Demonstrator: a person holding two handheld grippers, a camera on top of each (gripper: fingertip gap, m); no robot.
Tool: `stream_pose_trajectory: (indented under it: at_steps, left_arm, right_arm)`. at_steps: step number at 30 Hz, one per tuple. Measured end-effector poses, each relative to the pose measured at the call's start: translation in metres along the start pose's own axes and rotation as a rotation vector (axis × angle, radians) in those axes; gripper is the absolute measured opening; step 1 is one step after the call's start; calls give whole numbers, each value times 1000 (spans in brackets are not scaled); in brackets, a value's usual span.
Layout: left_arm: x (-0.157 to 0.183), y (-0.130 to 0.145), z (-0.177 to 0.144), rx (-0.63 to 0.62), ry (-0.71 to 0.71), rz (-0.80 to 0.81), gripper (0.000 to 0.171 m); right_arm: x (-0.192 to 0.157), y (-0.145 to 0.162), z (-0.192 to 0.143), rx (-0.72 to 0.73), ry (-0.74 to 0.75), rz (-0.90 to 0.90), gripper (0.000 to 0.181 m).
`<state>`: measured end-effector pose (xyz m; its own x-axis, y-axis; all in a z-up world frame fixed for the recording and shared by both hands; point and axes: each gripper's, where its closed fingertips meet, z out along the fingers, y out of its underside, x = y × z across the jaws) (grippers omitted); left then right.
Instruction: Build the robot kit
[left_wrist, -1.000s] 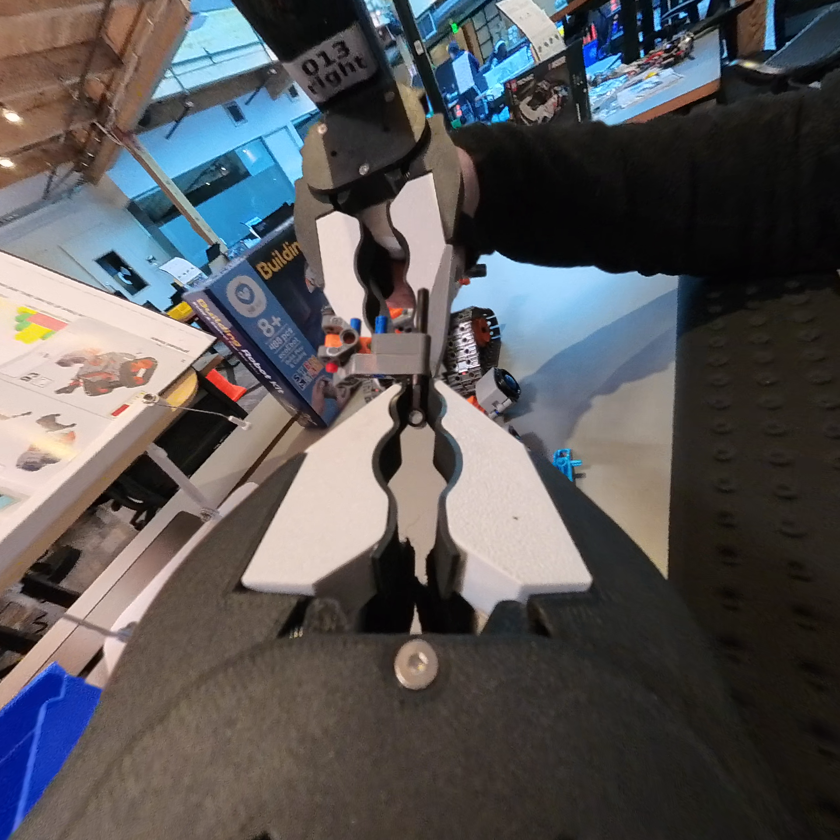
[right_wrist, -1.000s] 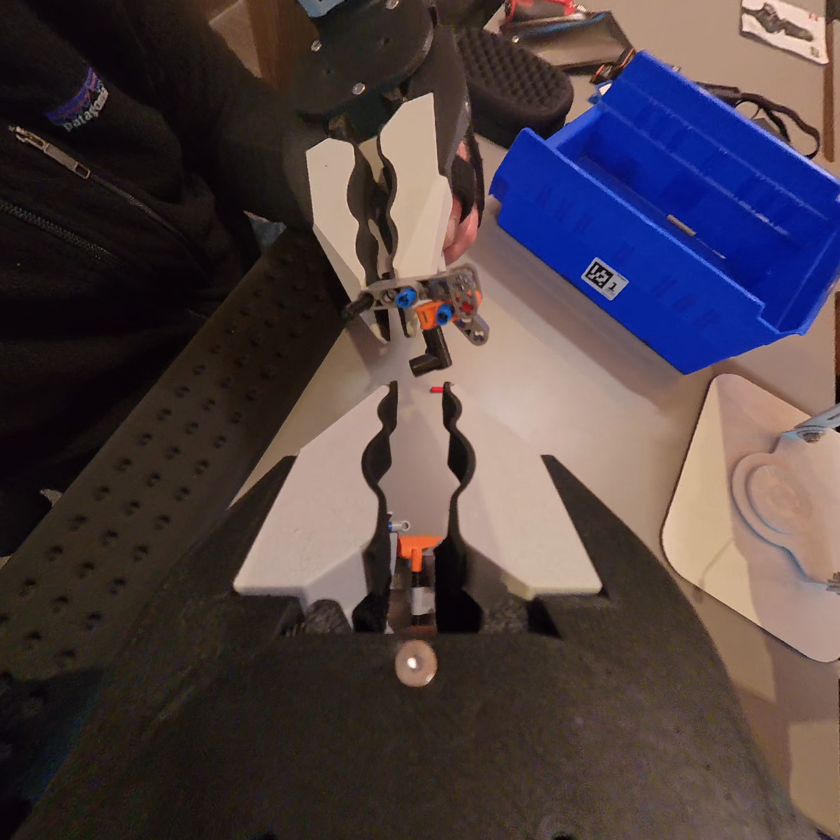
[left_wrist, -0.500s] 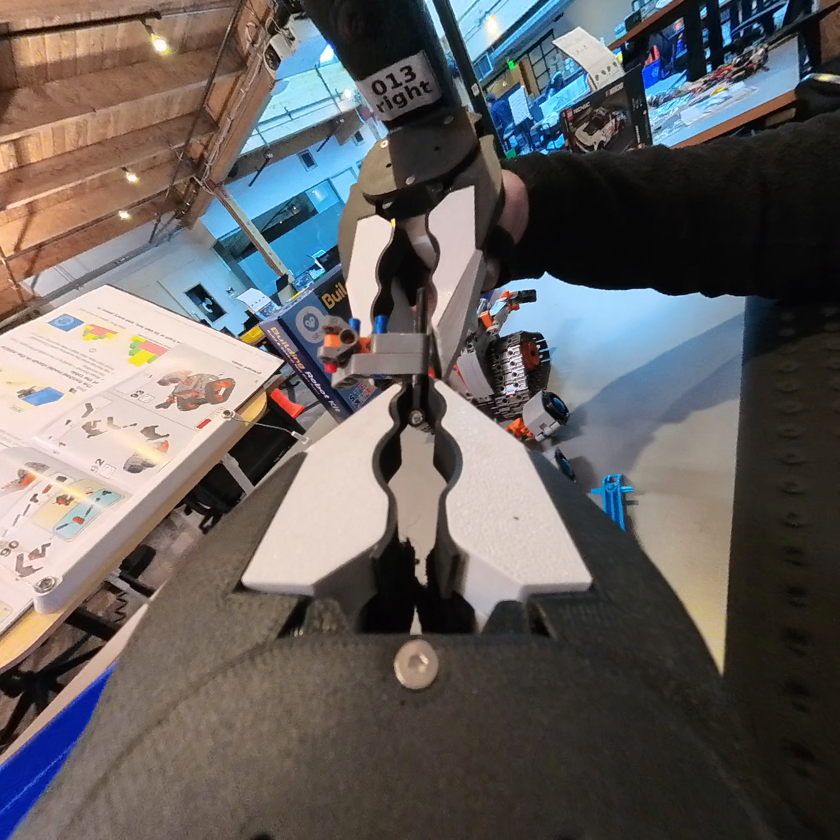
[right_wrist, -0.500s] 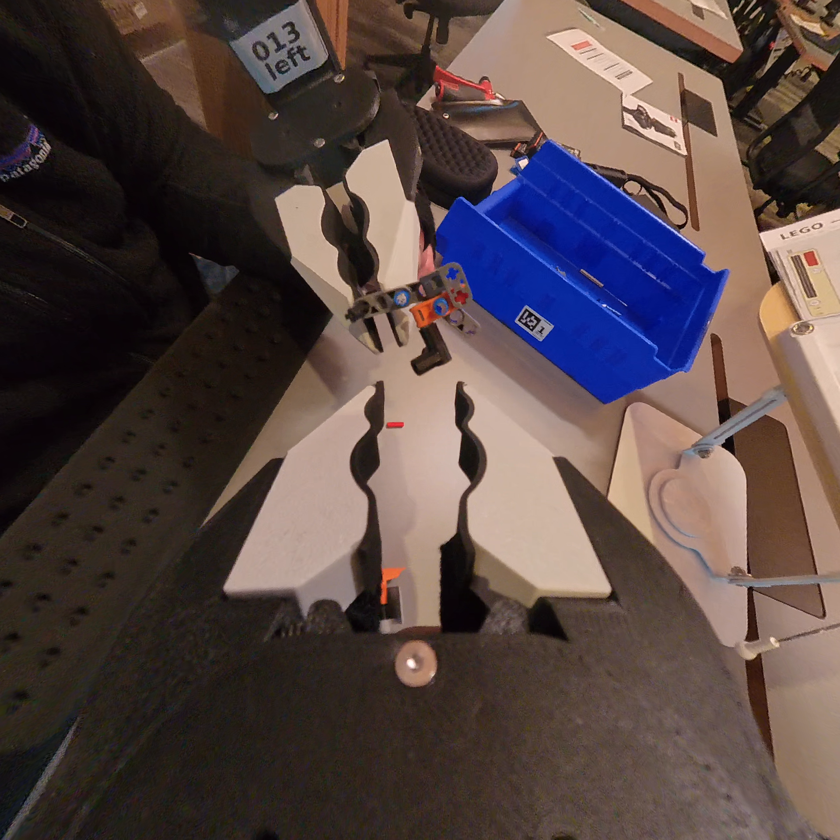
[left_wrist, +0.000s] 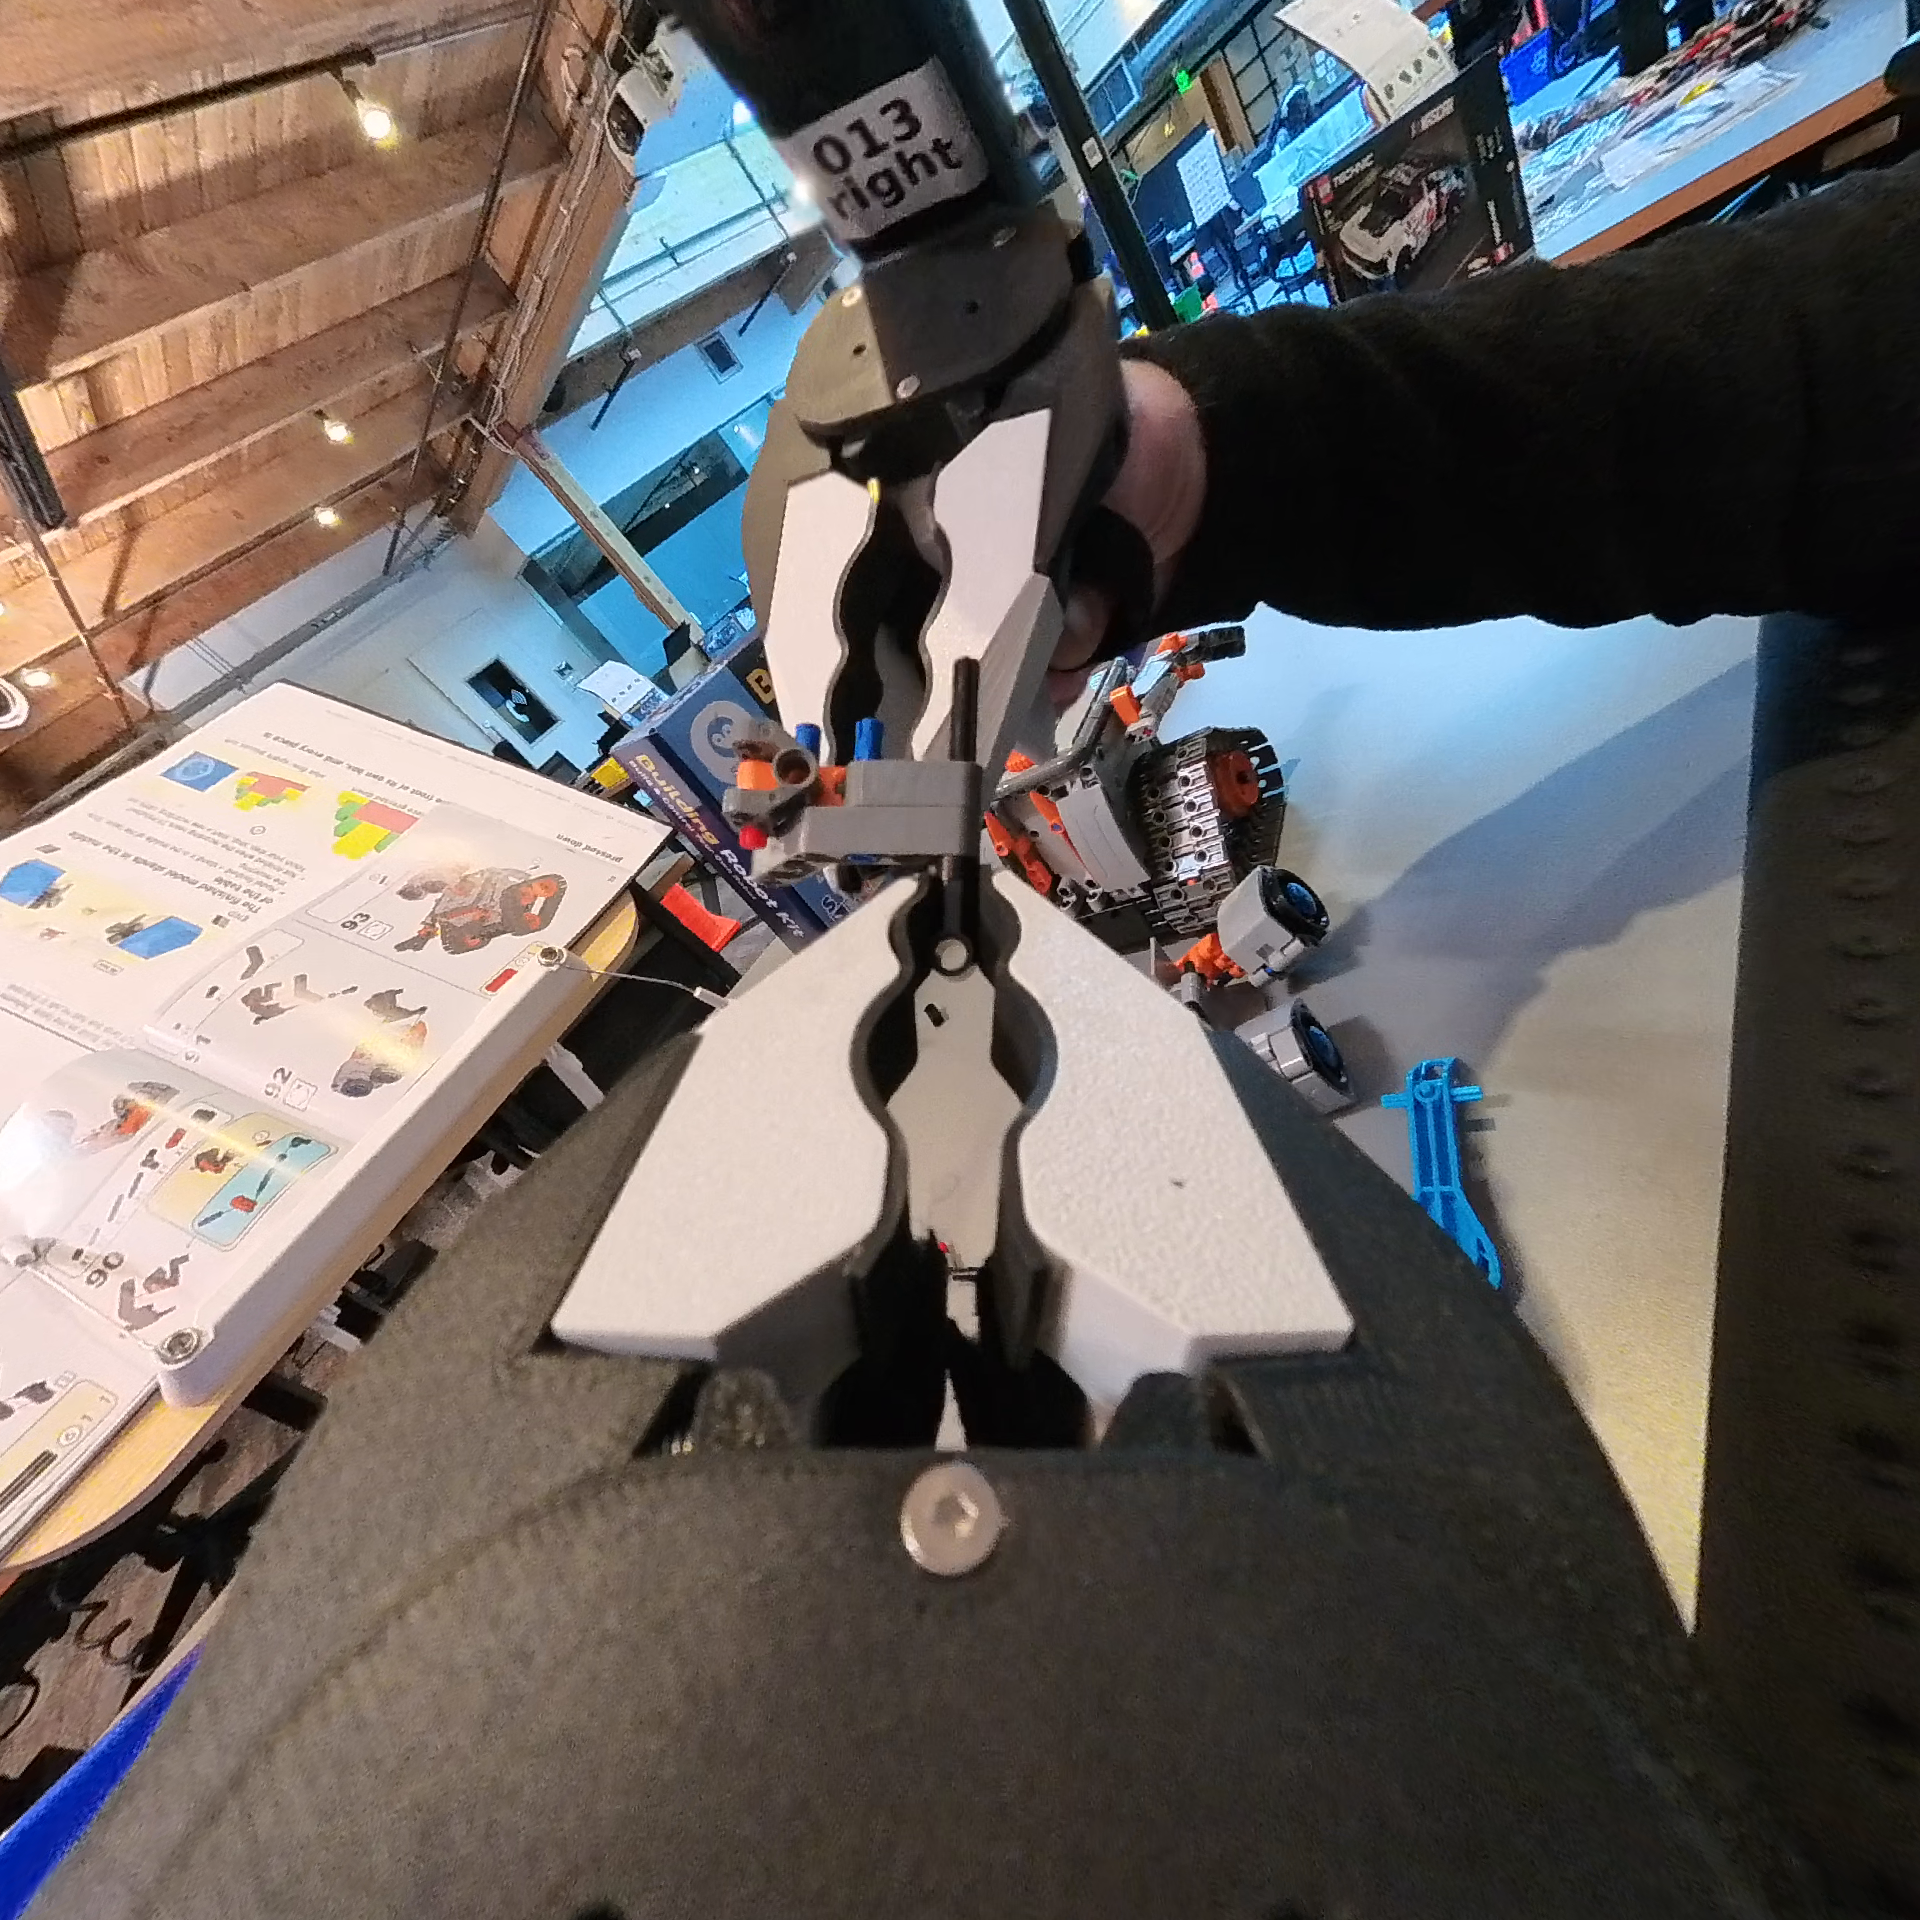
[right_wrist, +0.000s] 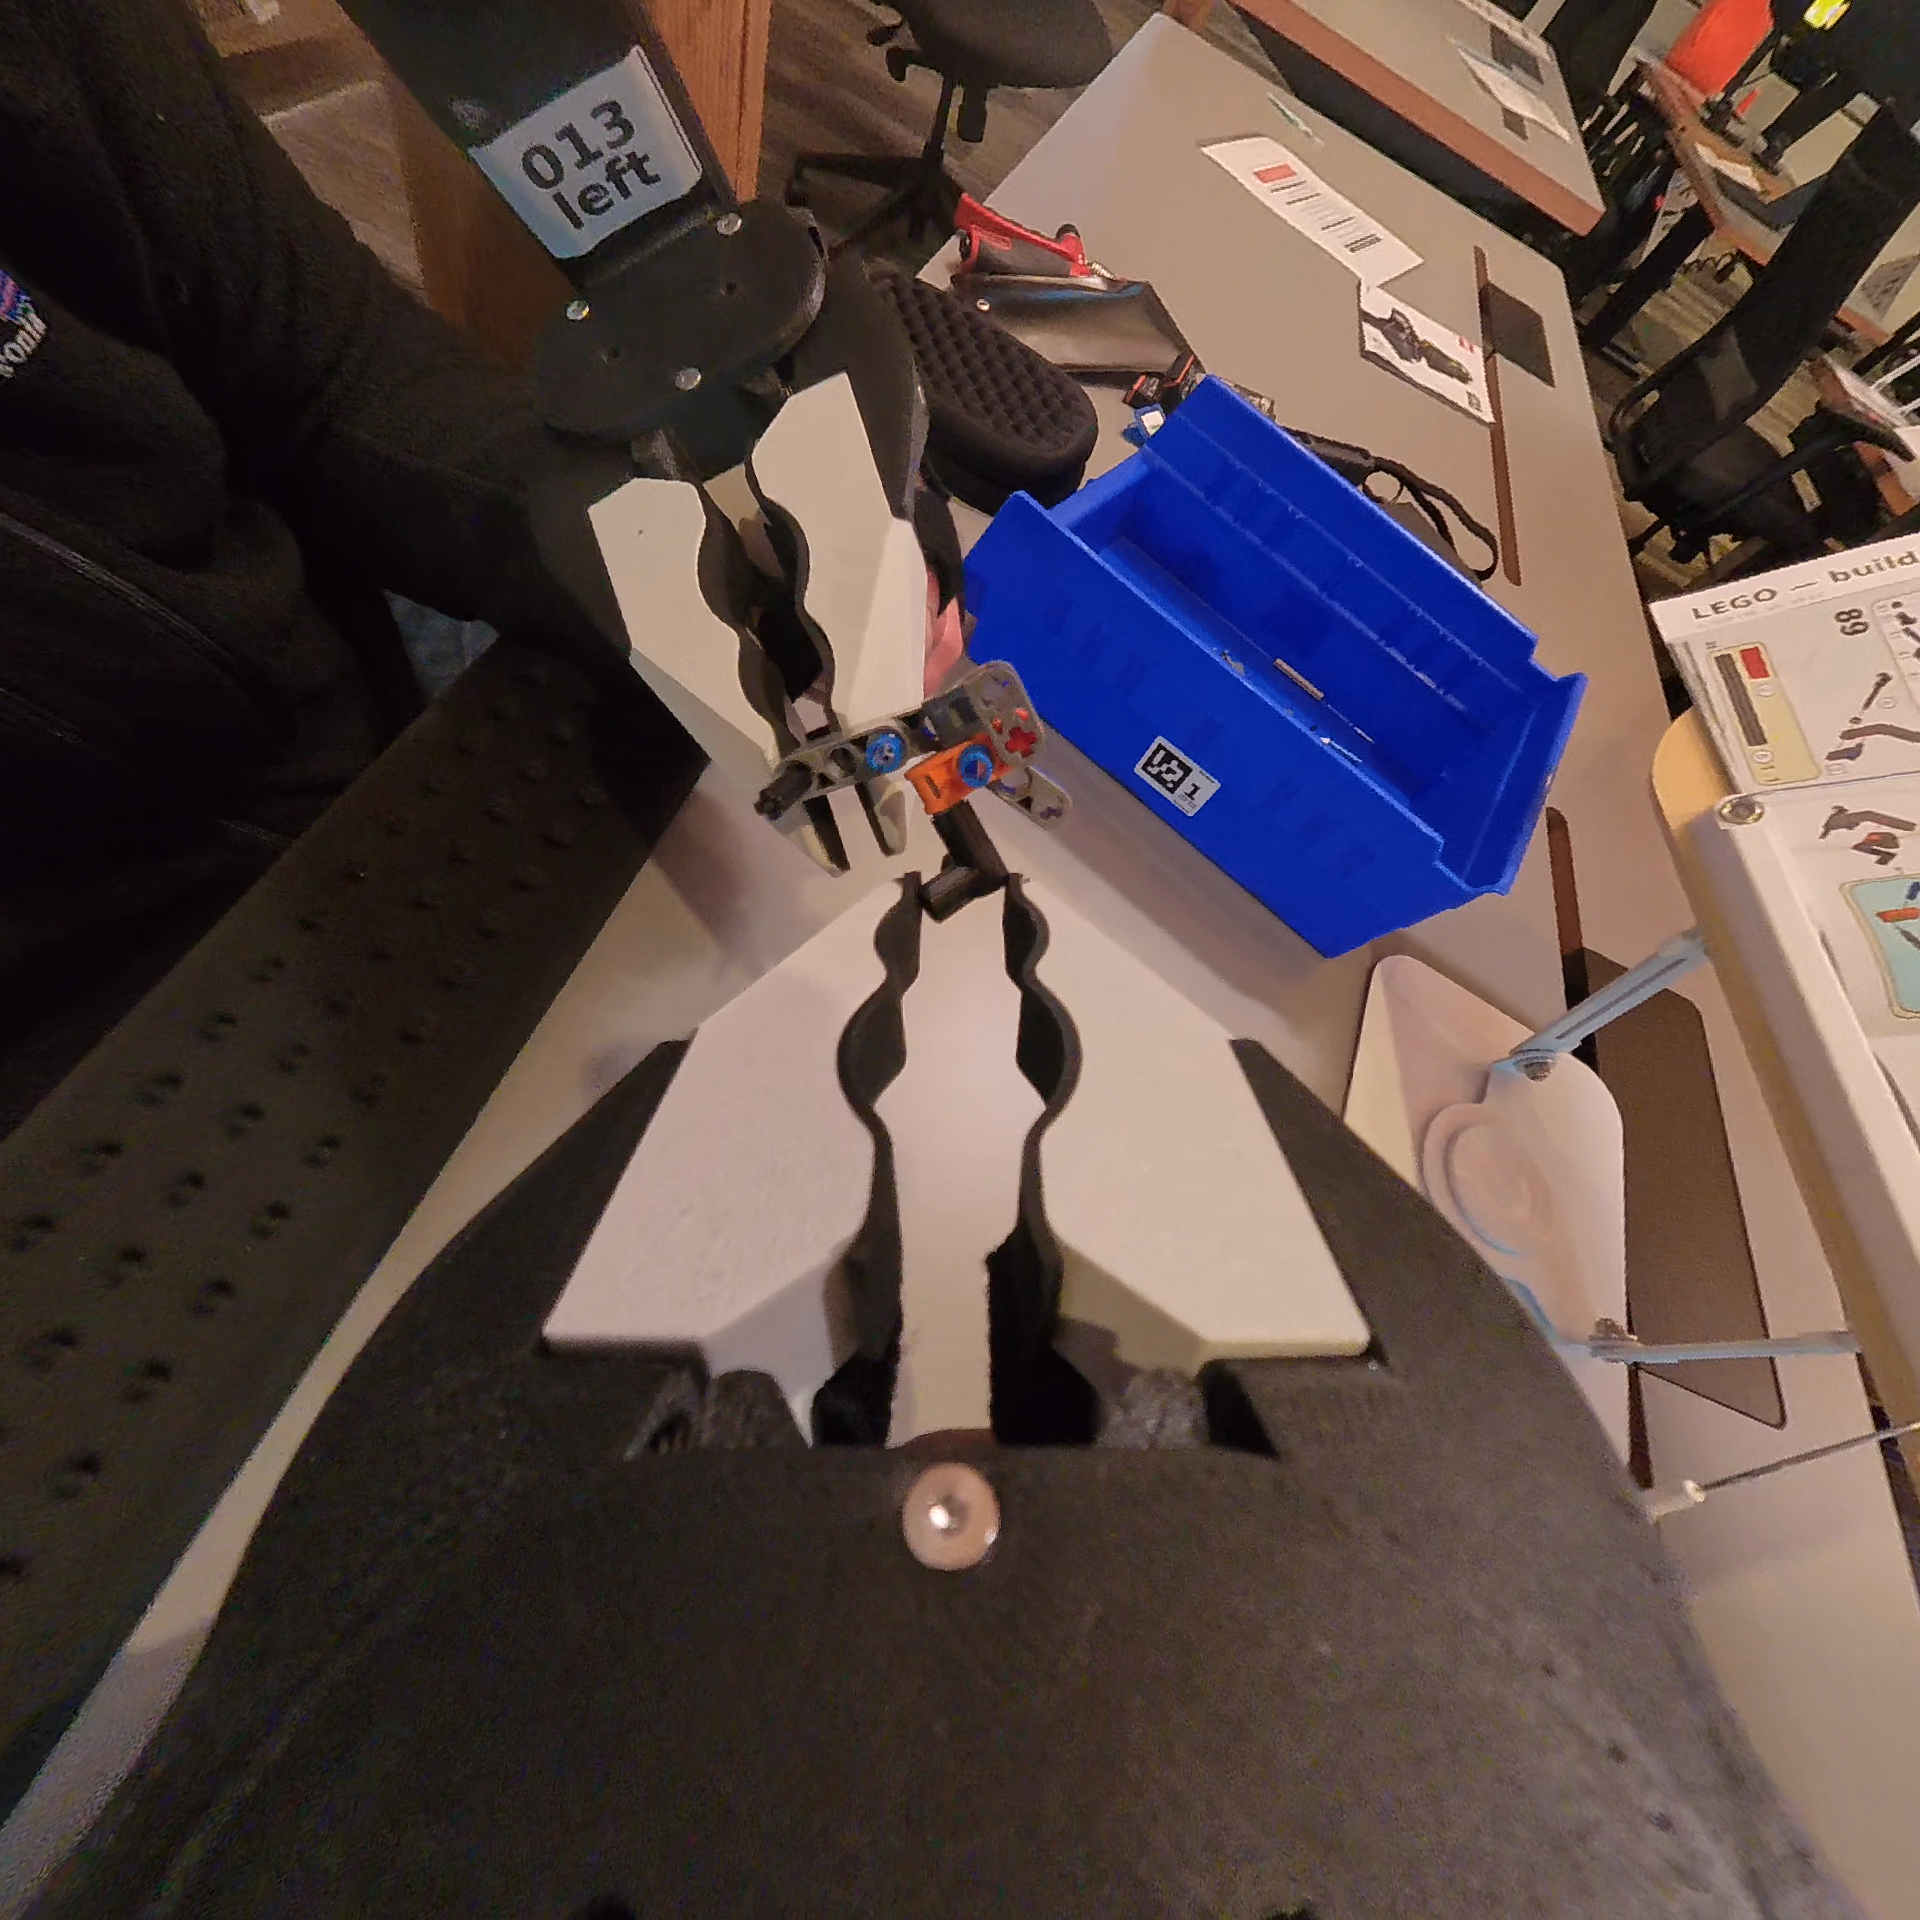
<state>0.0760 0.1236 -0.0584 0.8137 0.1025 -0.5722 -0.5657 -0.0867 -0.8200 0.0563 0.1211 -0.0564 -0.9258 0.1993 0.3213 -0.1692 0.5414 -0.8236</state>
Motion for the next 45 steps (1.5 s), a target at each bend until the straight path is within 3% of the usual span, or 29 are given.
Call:
stream_pose_trajectory:
  at_steps: [16, 24, 33, 45]
  left_arm:
    - [-2, 11, 6, -33, -1, -48, 9]
    - [-7, 10, 6, -31, -30, -75, 19]
    - [-5, 9, 9, -43, -49, -49, 11]
    - [-17, 5, 7, -43, -112, -40, 22]
  right_arm:
    - [11, 2, -2, -14, 76, -27, 6]
    - [17, 1, -4, -13, 112, -29, 5]
    - [19, -3, -6, -6, 133, -37, 4]
    - [34, -8, -11, 14, 226, -16, 4]
